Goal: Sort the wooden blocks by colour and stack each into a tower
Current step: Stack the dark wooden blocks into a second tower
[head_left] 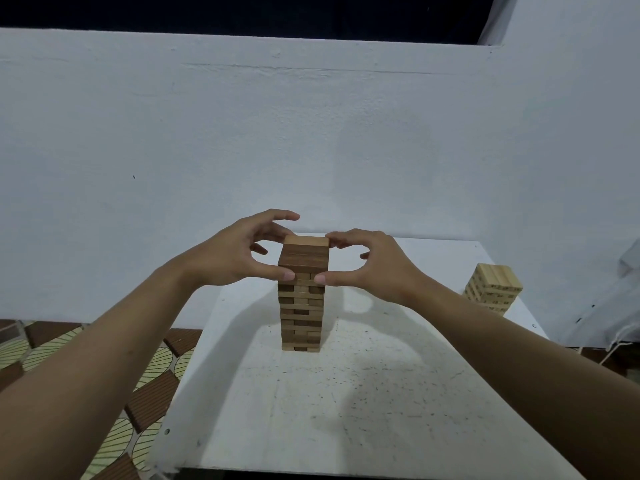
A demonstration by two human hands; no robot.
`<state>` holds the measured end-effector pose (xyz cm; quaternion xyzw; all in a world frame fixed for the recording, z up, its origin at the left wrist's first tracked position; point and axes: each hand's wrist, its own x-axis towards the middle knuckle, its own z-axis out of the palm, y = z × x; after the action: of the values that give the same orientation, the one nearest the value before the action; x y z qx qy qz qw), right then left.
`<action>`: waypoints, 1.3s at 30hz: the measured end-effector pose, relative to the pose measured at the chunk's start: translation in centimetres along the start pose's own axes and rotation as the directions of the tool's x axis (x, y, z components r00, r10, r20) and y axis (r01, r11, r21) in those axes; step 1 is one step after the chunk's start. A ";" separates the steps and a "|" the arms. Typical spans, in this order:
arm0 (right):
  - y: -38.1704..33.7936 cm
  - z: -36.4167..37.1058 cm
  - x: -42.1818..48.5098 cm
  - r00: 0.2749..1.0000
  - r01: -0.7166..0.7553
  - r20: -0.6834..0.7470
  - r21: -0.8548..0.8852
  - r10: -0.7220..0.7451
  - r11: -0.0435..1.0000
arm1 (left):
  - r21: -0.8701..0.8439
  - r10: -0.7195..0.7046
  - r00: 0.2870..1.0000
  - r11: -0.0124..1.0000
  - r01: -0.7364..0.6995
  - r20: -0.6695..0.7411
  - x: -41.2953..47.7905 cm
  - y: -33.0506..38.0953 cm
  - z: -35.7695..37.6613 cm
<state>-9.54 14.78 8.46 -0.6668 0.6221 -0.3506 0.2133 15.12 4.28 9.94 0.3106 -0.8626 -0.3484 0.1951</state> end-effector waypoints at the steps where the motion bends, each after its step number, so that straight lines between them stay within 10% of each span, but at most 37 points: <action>1: 0.0 0.0 0.0 1.000 -0.002 -0.003 -0.003 0.002 1.000 | 0.002 -0.001 1.000 1.000 0.001 0.003 0.0 0.0 0.0; 22: -0.1 0.8 -1.1 0.999 -0.041 0.002 0.118 0.042 0.992 | -0.092 -0.034 0.999 0.995 0.033 -0.012 -0.9 0.3 0.8; 31: 2.6 6.0 -3.5 0.922 -0.328 -0.010 0.511 0.387 0.794 | -0.682 -0.384 0.883 0.724 0.106 -0.270 -3.8 -1.0 7.3; 39: 4.2 9.4 -5.7 0.896 -0.443 0.174 0.313 0.408 0.840 | -0.566 -0.501 0.858 0.742 0.359 -0.114 -7.5 -4.0 13.9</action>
<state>-5.39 18.35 -2.01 -0.4807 0.6721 -0.3639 0.4299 14.50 13.74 -3.35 0.4799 -0.6044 -0.5626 0.2964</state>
